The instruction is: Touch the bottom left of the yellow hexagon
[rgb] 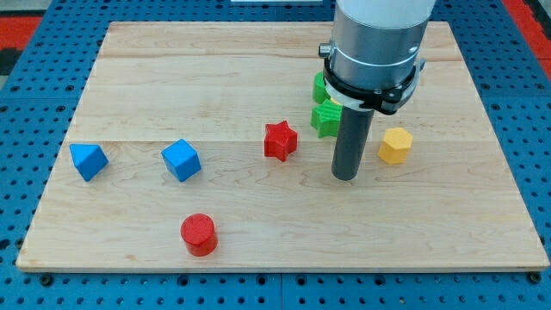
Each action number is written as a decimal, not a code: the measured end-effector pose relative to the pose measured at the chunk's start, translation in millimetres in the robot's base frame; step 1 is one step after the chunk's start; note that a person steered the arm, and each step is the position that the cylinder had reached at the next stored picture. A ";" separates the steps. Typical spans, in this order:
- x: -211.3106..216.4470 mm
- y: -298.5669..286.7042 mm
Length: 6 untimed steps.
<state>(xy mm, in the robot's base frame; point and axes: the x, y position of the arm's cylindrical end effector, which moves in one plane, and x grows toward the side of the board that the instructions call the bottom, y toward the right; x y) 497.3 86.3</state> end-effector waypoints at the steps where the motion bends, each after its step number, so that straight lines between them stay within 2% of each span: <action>1: -1.6 62.2; 2: -12.6 66.4; 3: 3.3 31.0; 6: -27.3 32.2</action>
